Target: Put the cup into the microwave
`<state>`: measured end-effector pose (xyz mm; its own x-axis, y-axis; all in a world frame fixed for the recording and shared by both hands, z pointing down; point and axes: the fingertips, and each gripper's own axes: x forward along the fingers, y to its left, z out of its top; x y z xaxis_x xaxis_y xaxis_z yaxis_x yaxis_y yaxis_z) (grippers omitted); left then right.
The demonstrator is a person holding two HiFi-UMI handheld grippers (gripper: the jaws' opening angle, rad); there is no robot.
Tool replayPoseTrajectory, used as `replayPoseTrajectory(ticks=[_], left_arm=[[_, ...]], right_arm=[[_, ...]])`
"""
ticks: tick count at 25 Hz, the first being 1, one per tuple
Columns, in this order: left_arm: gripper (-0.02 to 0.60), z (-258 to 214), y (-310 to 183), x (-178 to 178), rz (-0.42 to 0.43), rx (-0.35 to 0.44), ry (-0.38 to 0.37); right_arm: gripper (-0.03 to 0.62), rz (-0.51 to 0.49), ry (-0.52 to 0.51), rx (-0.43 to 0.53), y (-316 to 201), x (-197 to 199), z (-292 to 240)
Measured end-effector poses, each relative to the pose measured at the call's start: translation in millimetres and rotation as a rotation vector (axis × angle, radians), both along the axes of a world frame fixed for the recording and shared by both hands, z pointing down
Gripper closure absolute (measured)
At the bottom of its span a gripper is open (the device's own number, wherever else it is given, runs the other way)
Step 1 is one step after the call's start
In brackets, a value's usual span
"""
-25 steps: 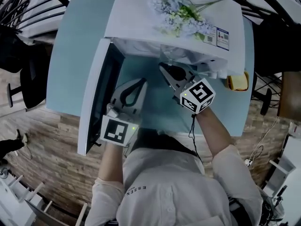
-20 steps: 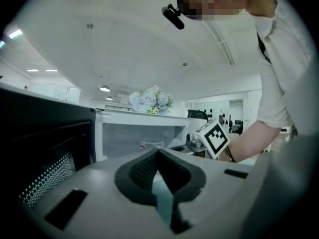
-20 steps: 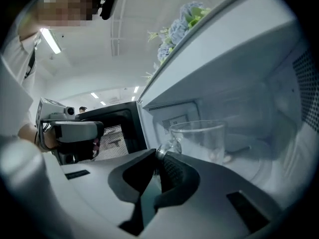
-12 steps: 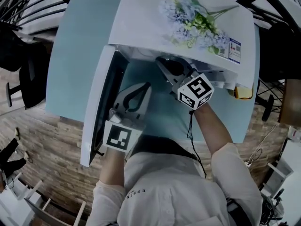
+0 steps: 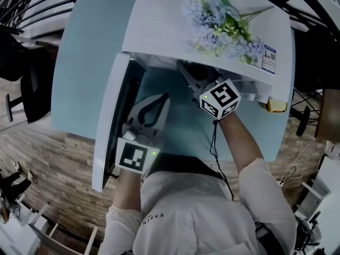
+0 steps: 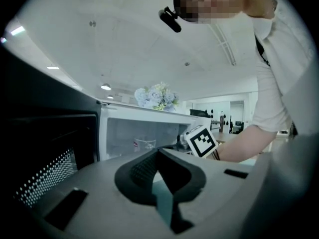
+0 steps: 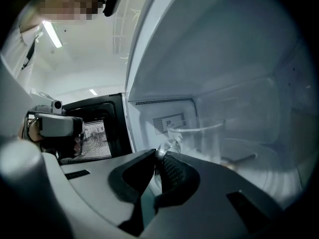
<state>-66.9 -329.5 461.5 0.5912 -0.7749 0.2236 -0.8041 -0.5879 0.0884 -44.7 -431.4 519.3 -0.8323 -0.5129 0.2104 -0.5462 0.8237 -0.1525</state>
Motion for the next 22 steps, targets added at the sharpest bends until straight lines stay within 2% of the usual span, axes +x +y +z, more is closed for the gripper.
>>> replayPoseTrajectory(ticks=[5,10,11,13,14,22], left_arm=[[0.58,1,0,1,0.004,0.0,-0.006],[0.58,1,4,7,0.016,0.004,-0.018],[0.58,0,6,8,0.014,0.003,-0.016],[0.58,0,8,9,0.013,0.003,-0.013],[0.58,0,10,10,0.015,0.003,-0.012],[0.58,1,23,15,0.02,0.0,-0.013]], right_arm=[[0.576,0.02,0.021,0.002,-1,-1,3],[0.572,0.044,0.026,-0.04,-1,1,9],[0.559,0.038,0.035,-0.048,0,0,11],[0.449,0.026,0.048,-0.063,4,-1,16],[0.436,0.03,0.051,-0.069,5,0,18],[0.43,0.104,0.031,-0.069,13,19,12]])
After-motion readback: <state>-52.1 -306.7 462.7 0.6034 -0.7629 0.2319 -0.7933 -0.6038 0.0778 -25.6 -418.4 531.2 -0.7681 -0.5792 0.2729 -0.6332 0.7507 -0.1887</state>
